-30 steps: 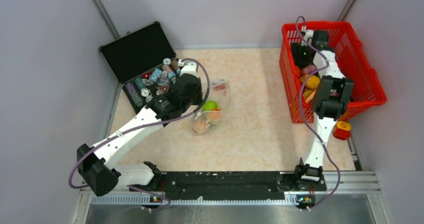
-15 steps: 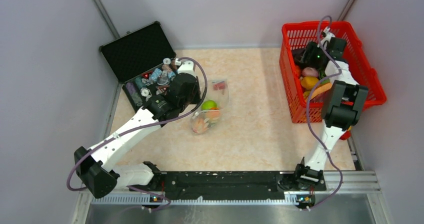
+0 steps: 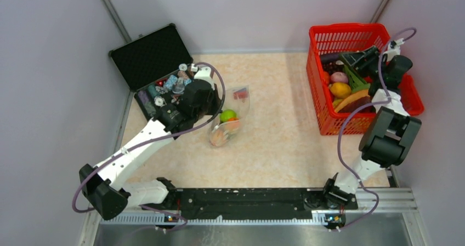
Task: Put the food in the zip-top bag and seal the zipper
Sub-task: Pick up the fake fruit from the bin.
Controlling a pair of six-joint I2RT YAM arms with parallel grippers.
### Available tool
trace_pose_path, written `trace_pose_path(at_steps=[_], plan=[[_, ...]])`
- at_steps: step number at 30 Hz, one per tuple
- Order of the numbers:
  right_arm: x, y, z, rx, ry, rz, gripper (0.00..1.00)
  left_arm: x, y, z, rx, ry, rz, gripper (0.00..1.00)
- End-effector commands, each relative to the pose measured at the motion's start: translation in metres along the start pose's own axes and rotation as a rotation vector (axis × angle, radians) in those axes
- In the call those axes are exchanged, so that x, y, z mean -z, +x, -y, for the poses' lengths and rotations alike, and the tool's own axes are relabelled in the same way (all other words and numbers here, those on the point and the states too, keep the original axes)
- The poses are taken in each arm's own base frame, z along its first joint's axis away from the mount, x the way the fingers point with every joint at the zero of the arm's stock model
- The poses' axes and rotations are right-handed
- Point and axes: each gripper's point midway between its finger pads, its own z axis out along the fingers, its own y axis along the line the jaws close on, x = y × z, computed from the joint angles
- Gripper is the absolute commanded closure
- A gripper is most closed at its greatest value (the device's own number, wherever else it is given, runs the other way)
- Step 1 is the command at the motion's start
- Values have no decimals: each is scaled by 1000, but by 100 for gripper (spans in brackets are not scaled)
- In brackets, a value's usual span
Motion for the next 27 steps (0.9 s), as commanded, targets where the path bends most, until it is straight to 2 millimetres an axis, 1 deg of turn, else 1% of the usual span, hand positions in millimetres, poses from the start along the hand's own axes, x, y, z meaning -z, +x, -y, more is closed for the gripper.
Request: trace_pose_path(at_steps=[1,4,6,7,8,9,12,15,19,21,24,27], plan=[[31,-20,-60,-47,-249,41,71,12,-9,18,41,105,14,100],[44,-14,-66,-21,-212,35,71,14,-5,19,45,121,5,100],[55,-11,-70,2,-168,44,71,14,0,18,48,127,-5,100],[63,-10,-75,10,-160,58,71,14,2,19,52,133,-7,100],[70,-10,-83,14,-168,80,71,15,2,20,56,142,-9,100],[78,-12,-96,22,-197,110,71,17,2,23,58,157,-11,100],[96,-3,-133,62,-273,112,70,21,0,32,67,204,-11,100],[108,16,-164,153,-291,71,70,21,0,36,73,232,-8,100],[126,52,-200,248,-342,18,69,21,5,39,68,252,-29,100],[138,71,-214,256,-398,-15,69,21,6,39,65,256,-31,100],[153,91,-235,257,-508,-62,69,22,6,39,67,259,-29,100],[159,113,-245,277,-554,-148,69,25,7,45,66,292,-40,100]])
